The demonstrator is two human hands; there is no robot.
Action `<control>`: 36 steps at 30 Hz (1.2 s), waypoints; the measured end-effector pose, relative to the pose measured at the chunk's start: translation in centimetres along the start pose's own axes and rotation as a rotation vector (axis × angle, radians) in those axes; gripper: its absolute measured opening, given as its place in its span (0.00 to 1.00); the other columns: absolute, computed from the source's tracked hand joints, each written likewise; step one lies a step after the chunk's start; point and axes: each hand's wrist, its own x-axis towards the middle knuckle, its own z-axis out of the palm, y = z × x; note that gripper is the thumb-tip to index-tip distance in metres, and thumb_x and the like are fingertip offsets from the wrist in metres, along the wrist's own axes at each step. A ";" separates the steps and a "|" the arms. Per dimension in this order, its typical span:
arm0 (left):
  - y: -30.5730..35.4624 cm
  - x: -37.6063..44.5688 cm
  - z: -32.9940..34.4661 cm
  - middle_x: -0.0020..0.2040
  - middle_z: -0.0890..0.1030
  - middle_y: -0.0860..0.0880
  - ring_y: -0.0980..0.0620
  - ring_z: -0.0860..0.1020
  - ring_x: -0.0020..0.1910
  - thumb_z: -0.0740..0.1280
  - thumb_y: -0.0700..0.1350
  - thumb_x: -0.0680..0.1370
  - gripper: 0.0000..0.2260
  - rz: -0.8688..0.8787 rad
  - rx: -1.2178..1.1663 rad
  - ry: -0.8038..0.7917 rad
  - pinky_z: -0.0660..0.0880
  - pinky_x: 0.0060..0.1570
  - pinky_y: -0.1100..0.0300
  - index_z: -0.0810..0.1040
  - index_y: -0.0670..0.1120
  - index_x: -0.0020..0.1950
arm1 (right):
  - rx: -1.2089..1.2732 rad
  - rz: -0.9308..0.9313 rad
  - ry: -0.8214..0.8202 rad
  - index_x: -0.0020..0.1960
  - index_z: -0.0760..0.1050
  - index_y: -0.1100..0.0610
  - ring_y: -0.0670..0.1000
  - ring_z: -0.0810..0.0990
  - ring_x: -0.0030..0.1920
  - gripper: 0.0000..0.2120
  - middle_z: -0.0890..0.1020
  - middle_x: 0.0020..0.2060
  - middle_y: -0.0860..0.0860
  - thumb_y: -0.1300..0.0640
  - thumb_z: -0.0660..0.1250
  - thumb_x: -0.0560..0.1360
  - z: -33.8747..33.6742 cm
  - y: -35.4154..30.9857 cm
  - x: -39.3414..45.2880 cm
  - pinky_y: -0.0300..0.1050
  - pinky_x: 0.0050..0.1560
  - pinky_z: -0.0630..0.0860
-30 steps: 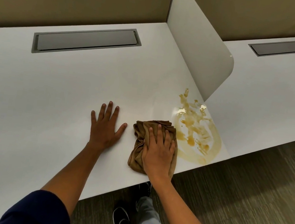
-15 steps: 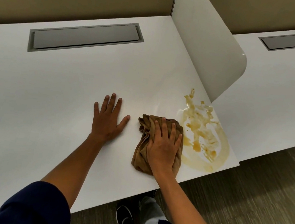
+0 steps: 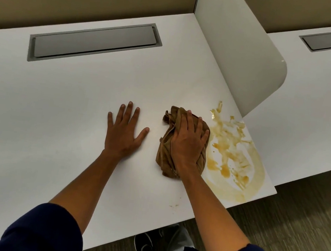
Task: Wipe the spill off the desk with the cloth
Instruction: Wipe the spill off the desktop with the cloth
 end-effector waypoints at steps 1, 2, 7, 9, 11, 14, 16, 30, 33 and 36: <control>0.0 0.0 0.0 0.83 0.43 0.49 0.48 0.42 0.81 0.42 0.69 0.79 0.36 0.000 0.000 -0.003 0.43 0.78 0.39 0.46 0.51 0.82 | 0.005 0.004 0.000 0.76 0.65 0.52 0.61 0.63 0.76 0.24 0.67 0.75 0.50 0.54 0.60 0.81 0.1 -0.1 0.5 0.69 0.72 0.58; 0.0 0.0 0.0 0.83 0.43 0.49 0.48 0.42 0.81 0.42 0.69 0.79 0.36 -0.001 -0.002 -0.003 0.43 0.78 0.39 0.46 0.51 0.82 | 0.010 0.005 -0.002 0.76 0.64 0.51 0.60 0.63 0.76 0.24 0.67 0.76 0.49 0.54 0.59 0.81 0.2 -0.1 1.1 0.68 0.72 0.58; -0.1 0.1 -0.1 0.83 0.44 0.49 0.48 0.43 0.82 0.42 0.69 0.79 0.36 0.001 -0.009 0.006 0.44 0.78 0.39 0.47 0.51 0.82 | 0.046 0.004 0.015 0.77 0.62 0.51 0.57 0.62 0.76 0.24 0.67 0.75 0.48 0.54 0.57 0.81 0.4 -0.5 4.1 0.63 0.74 0.58; -0.1 0.0 -0.1 0.83 0.43 0.50 0.48 0.43 0.82 0.43 0.68 0.79 0.35 0.002 -0.012 0.008 0.44 0.78 0.39 0.46 0.52 0.82 | 0.042 0.007 0.012 0.78 0.61 0.50 0.56 0.62 0.76 0.24 0.67 0.75 0.48 0.53 0.56 0.82 0.5 -0.5 5.2 0.62 0.74 0.58; 0.0 0.0 -0.1 0.83 0.43 0.50 0.49 0.43 0.81 0.43 0.68 0.80 0.35 0.002 -0.016 0.010 0.43 0.78 0.39 0.46 0.52 0.82 | 0.033 0.008 -0.001 0.78 0.61 0.50 0.56 0.61 0.77 0.24 0.67 0.75 0.48 0.53 0.55 0.82 0.5 -0.5 6.1 0.61 0.74 0.57; -0.1 0.0 -0.2 0.83 0.43 0.50 0.49 0.42 0.81 0.43 0.68 0.79 0.35 -0.001 -0.019 0.012 0.42 0.78 0.40 0.47 0.52 0.82 | 0.009 -0.005 -0.044 0.78 0.60 0.50 0.55 0.60 0.77 0.24 0.66 0.76 0.48 0.50 0.55 0.83 0.5 -0.6 6.7 0.61 0.74 0.56; -0.1 0.0 -0.2 0.83 0.44 0.50 0.49 0.42 0.81 0.44 0.68 0.80 0.35 -0.004 -0.022 0.016 0.43 0.78 0.40 0.47 0.52 0.82 | -0.011 -0.031 -0.080 0.78 0.60 0.50 0.56 0.59 0.77 0.24 0.67 0.75 0.49 0.47 0.53 0.83 0.3 -0.5 6.6 0.62 0.75 0.54; -0.1 -0.4 -0.1 0.83 0.44 0.49 0.49 0.43 0.81 0.42 0.70 0.78 0.37 0.004 -0.034 0.000 0.43 0.78 0.39 0.48 0.50 0.82 | -0.179 -0.183 -0.261 0.78 0.59 0.51 0.59 0.58 0.77 0.32 0.59 0.79 0.52 0.43 0.58 0.77 -1.7 1.0 -0.5 0.63 0.74 0.55; 0.1 -1.4 0.2 0.83 0.44 0.49 0.49 0.42 0.81 0.42 0.69 0.79 0.37 0.008 -0.026 0.007 0.42 0.78 0.40 0.47 0.50 0.82 | -0.156 -0.182 -0.244 0.77 0.61 0.52 0.60 0.59 0.76 0.31 0.61 0.78 0.53 0.44 0.59 0.76 -2.0 1.1 -2.2 0.63 0.74 0.56; 0.3 -3.1 0.6 0.83 0.43 0.49 0.49 0.42 0.81 0.41 0.68 0.79 0.36 0.020 -0.017 0.006 0.43 0.78 0.40 0.45 0.49 0.82 | -0.147 -0.184 -0.230 0.77 0.62 0.52 0.60 0.60 0.76 0.31 0.61 0.78 0.54 0.44 0.59 0.76 -2.4 1.1 -3.8 0.63 0.75 0.56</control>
